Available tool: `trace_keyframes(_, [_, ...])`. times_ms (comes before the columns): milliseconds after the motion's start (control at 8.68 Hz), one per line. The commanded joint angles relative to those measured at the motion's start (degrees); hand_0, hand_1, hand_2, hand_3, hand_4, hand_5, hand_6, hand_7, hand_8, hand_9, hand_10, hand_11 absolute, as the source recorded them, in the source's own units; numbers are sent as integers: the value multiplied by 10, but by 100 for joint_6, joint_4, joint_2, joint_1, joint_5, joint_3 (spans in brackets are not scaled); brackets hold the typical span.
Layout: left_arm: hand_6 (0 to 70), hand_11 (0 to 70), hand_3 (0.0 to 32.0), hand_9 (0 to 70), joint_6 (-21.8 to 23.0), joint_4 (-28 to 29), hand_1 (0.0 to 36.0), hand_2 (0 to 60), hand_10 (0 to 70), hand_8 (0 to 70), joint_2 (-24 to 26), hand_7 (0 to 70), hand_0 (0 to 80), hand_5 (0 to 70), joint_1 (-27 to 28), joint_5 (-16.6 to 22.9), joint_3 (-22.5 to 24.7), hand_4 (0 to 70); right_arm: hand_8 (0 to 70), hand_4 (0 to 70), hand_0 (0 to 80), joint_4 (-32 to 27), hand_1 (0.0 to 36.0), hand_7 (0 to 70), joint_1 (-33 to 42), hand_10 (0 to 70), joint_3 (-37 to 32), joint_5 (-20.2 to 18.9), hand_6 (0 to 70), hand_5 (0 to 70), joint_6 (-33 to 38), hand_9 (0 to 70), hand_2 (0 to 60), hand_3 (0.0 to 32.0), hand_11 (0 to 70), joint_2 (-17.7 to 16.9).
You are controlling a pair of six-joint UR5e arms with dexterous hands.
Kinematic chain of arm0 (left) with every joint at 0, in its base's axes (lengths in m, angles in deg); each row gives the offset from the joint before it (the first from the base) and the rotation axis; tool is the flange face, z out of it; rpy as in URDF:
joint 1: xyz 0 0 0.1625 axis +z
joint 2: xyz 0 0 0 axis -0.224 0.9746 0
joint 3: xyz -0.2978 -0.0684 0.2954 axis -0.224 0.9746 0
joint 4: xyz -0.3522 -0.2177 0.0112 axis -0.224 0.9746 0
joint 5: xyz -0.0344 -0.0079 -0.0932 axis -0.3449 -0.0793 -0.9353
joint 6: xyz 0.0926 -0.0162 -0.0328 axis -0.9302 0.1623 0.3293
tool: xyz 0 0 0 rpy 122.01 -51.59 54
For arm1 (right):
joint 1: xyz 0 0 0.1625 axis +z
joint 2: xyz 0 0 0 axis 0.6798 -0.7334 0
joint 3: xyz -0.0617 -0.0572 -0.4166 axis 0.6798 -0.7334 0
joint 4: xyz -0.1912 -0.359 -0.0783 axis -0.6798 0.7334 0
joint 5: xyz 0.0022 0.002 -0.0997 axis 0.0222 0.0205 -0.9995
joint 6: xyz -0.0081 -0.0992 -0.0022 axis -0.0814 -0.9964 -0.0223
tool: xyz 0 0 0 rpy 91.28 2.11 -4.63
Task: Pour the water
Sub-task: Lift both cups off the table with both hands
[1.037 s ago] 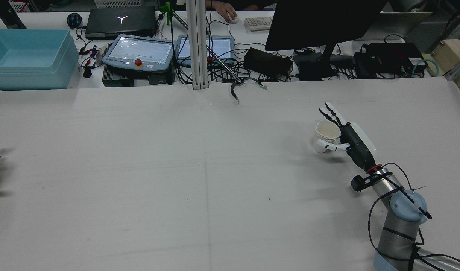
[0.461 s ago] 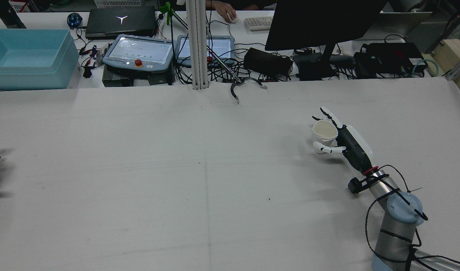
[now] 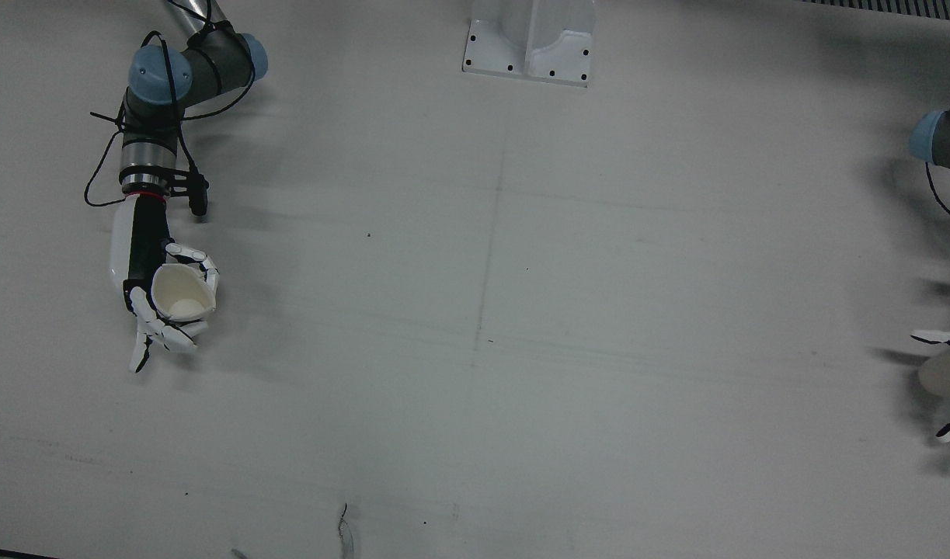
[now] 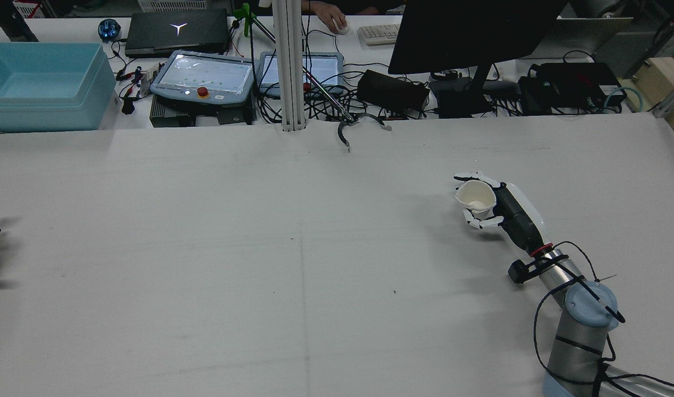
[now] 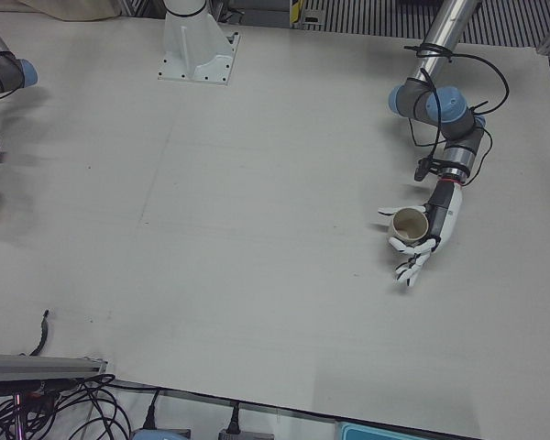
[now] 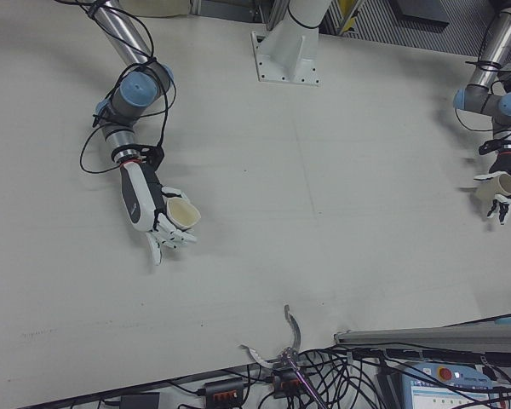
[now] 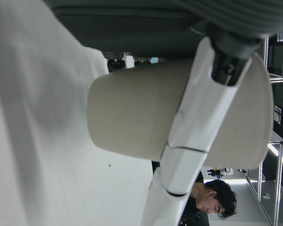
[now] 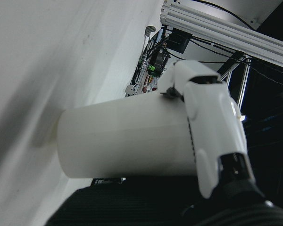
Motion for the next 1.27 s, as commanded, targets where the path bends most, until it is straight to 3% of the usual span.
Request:
trace_keyframes(0, [160, 200, 0, 39, 2, 0, 360, 0, 114, 77, 0, 112, 800, 700, -4, 0, 9, 700, 285, 375, 800, 5, 360, 608, 9, 0, 65, 3, 499, 184, 13, 361, 600, 0, 0, 9])
trace_keyframes(230, [160, 201, 0, 39, -33, -61, 360, 0, 114, 77, 18, 113, 800, 700, 22, 44, 218, 700, 279, 381, 800, 31, 360, 584, 43, 0, 266, -6, 489, 182, 48, 350, 600, 0, 0, 9])
trace_keyframes(461, [171, 197, 0, 38, -95, -726, 360, 0, 112, 77, 271, 123, 800, 700, 249, 79, 807, 700, 272, 388, 800, 58, 360, 580, 192, 0, 652, -14, 498, 186, 22, 335, 600, 0, 0, 9])
trace_keyframes(806, [175, 198, 0, 41, -295, -1579, 360, 0, 113, 80, 1183, 128, 800, 700, 916, 18, 1141, 700, 281, 455, 800, 197, 360, 618, 193, 0, 1118, -14, 549, 197, 5, 341, 600, 0, 0, 17])
trace_keyframes(1152, [181, 201, 0, 44, -542, -2457, 360, 0, 115, 84, 2526, 124, 800, 700, 1515, 9, 1151, 700, 271, 397, 800, 383, 360, 603, 193, 0, 1436, -15, 540, 198, -13, 326, 600, 0, 0, 17])
